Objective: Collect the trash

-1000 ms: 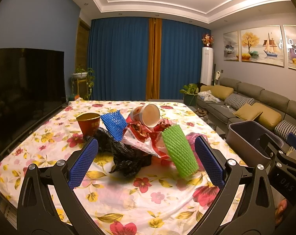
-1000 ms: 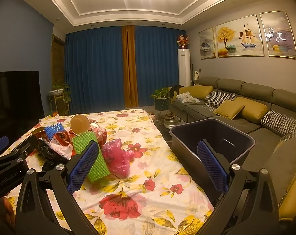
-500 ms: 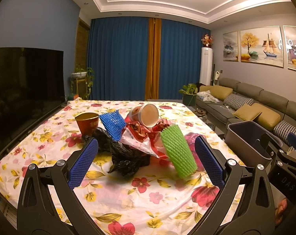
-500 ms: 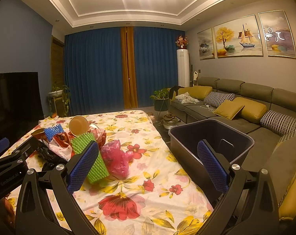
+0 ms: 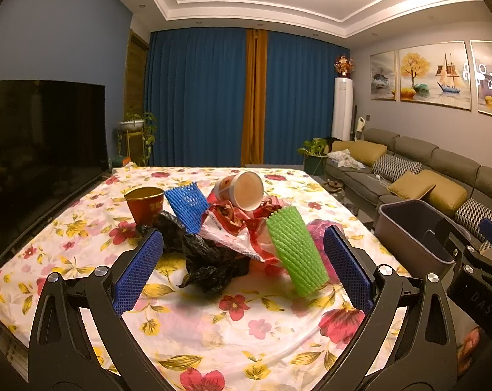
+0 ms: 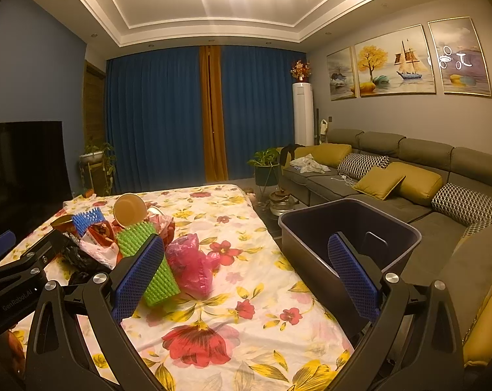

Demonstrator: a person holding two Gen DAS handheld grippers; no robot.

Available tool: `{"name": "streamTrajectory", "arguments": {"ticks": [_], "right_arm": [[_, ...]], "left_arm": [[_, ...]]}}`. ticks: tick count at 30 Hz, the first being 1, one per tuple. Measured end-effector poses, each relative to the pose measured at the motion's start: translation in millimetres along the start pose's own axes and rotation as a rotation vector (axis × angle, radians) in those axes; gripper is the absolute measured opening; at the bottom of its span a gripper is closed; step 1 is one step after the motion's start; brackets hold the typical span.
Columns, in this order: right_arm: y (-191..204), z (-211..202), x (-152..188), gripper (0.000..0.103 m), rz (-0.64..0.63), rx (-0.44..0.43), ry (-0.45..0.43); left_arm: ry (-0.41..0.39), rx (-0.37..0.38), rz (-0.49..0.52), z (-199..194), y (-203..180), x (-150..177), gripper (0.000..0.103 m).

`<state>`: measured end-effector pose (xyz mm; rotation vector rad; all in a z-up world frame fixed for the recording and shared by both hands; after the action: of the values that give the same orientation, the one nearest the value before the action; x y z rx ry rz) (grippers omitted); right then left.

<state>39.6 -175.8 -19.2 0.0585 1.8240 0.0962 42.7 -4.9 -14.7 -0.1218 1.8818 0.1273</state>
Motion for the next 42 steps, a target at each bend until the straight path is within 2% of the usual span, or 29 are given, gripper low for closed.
{"name": "streamTrajectory", "arguments": {"ticks": [42], "right_arm": [[-0.3, 3.2, 1.8, 0.098, 0.007, -0.001, -0.007]], "left_arm": [[0.016, -0.001, 0.004, 8.2, -3.1, 4.6, 0.097]]}}
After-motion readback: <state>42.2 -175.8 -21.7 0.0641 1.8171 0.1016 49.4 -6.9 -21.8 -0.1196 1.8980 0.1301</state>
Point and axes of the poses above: each gripper's, at about its wrist camera, not at the fingertips, and z roughly the way its jaws point, y to its left, x to its underside, the point moved 4 cm from there along z, roughly the way its jaws point, and after that the axes turned 10 degrees about -x, right-handed, at the moved point
